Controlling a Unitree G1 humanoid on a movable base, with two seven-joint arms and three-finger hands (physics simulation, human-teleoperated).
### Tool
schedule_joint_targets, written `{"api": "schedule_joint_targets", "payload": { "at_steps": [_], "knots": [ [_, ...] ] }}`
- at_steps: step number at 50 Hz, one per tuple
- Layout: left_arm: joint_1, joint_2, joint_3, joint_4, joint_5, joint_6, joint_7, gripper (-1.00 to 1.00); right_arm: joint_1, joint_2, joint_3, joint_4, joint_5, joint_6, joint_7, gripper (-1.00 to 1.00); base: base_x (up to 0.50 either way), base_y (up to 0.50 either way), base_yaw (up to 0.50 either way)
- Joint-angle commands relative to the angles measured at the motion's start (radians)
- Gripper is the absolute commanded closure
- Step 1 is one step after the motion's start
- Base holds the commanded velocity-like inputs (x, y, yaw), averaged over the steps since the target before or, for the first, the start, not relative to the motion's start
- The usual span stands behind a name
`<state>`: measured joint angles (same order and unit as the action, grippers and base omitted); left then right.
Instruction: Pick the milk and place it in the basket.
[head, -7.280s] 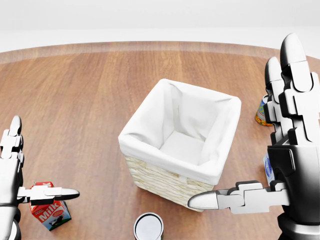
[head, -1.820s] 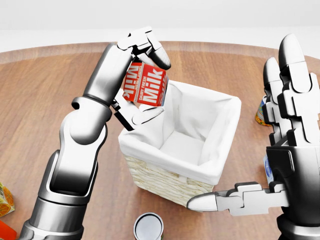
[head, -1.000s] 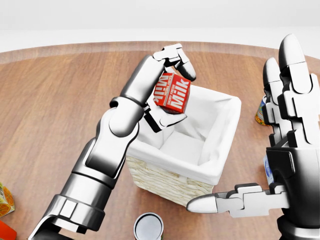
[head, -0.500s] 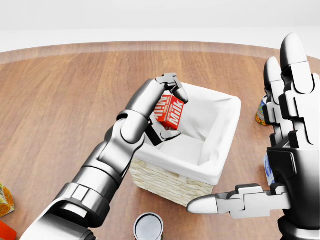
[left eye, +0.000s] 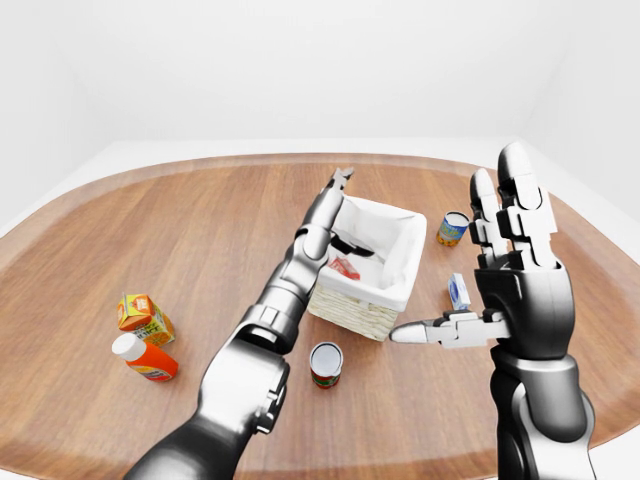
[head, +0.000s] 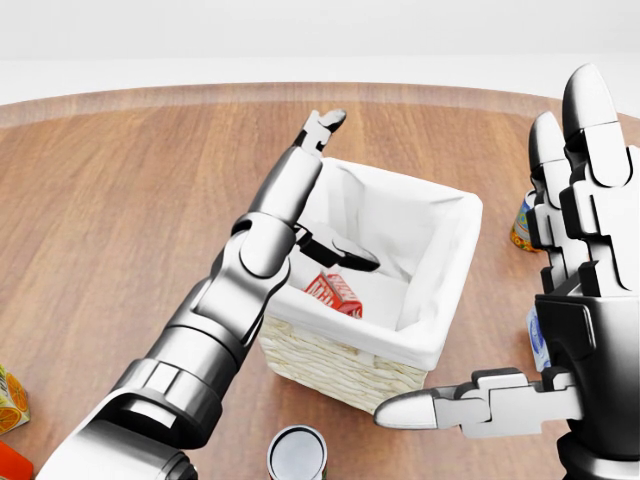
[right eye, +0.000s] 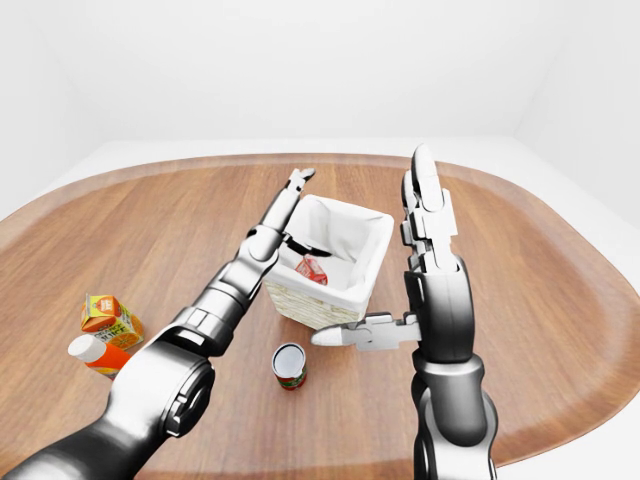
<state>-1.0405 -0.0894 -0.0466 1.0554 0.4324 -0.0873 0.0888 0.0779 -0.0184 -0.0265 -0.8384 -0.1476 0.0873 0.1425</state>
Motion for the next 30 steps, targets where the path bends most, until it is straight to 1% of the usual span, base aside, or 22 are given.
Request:
{"api": "schedule_joint_targets", "payload": {
  "at_steps": [1,4,10,14,18,19,21,22,24,25,27,29,30],
  "knots": [
    [0.001,-0.002,0.006,-0.044,-0.053,0.000,0.004,-1.00,0.000,0.000,-0.001,0.002,0.000,0.000,0.000,-1.00,0.00,0.00,0.00],
    [0.002,-0.002,0.005,-0.048,-0.052,0.000,0.010,-1.00,0.001,0.000,-0.001,0.002,0.000,0.000,0.000,-1.00,0.00,0.00,0.00],
    [0.019,-0.003,0.006,-0.112,-0.071,0.000,-0.014,-1.00,0.002,0.000,-0.002,0.005,0.000,0.000,0.000,-1.00,0.00,0.00,0.00],
    [0.048,-0.001,0.006,-0.211,-0.096,0.000,-0.041,-1.00,0.002,0.000,-0.001,0.008,-0.001,0.000,-0.001,-1.00,0.00,0.00,0.00],
    [0.104,-0.002,0.000,-0.386,-0.127,0.000,-0.085,-1.00,0.002,0.000,-0.001,0.005,-0.001,0.000,-0.001,-1.00,0.00,0.00,0.00],
    [0.115,-0.001,-0.004,-0.417,-0.127,0.017,-0.090,-1.00,0.003,0.000,0.001,0.008,-0.002,0.000,-0.001,-1.00,0.00,0.00,0.00],
    [0.126,0.000,-0.004,-0.449,-0.137,0.037,-0.099,-1.00,0.005,0.000,0.003,0.013,-0.004,0.000,-0.002,-1.00,0.00,0.00,0.00],
    [0.133,0.000,-0.004,-0.473,-0.146,0.054,-0.109,-1.00,0.005,0.000,0.003,0.011,-0.004,0.000,-0.002,-1.00,0.00,0.00,0.00],
    [0.143,0.004,-0.006,-0.508,-0.148,0.072,-0.114,-1.00,0.001,0.000,-0.001,0.010,-0.002,0.000,-0.001,-1.00,0.00,0.00,0.00],
    [0.156,0.008,-0.005,-0.543,-0.155,0.092,-0.127,-1.00,0.002,0.000,0.000,0.007,-0.003,0.000,-0.001,-1.00,0.00,0.00,0.00],
    [0.168,0.013,-0.001,-0.565,-0.165,0.101,-0.133,-1.00,0.003,0.000,0.002,0.008,-0.004,0.000,-0.002,-1.00,0.00,0.00,0.00],
    [0.183,0.019,0.002,-0.575,-0.179,0.100,-0.137,-1.00,0.003,0.000,0.001,0.010,-0.003,0.000,-0.001,-1.00,0.00,0.00,0.00],
    [0.191,0.020,0.004,-0.587,-0.190,0.108,-0.142,-1.00,0.003,0.000,0.000,0.010,-0.003,0.000,-0.001,-1.00,0.00,0.00,0.00]
  ]
}}
